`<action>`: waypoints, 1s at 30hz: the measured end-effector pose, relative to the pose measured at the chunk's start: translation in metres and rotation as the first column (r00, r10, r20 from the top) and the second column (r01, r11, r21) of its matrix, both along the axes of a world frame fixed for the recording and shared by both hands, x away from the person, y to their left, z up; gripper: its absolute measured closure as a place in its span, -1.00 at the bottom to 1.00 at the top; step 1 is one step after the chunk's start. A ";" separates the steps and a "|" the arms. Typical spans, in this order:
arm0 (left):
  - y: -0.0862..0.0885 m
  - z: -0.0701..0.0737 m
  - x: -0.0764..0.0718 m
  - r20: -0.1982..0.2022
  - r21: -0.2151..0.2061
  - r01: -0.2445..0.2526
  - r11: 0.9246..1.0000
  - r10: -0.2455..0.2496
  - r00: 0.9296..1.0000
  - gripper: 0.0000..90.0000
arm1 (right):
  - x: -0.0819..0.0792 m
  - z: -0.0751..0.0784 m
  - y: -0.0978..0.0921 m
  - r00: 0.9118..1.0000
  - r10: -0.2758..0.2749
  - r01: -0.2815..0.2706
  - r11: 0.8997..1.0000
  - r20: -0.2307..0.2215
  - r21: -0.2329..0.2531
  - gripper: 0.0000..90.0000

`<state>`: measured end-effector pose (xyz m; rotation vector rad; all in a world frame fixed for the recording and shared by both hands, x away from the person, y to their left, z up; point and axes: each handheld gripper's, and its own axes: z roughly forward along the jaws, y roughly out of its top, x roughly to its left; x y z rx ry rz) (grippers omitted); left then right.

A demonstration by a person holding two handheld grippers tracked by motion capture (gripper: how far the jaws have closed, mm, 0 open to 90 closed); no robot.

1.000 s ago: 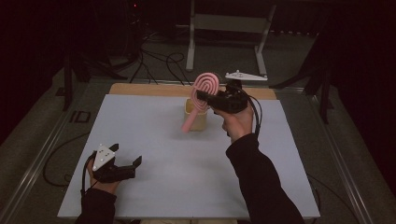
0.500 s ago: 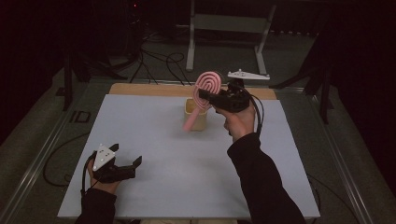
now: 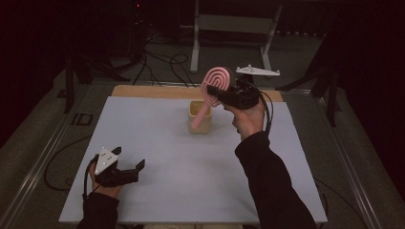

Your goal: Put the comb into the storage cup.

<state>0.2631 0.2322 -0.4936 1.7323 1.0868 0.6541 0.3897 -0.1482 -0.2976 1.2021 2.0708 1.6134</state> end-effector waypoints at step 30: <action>0.001 0.000 0.000 0.002 -0.003 0.000 1.000 0.000 1.000 -0.97 | 0.020 -0.001 -0.001 0.998 -0.055 0.055 0.998 -0.002 -0.032 0.42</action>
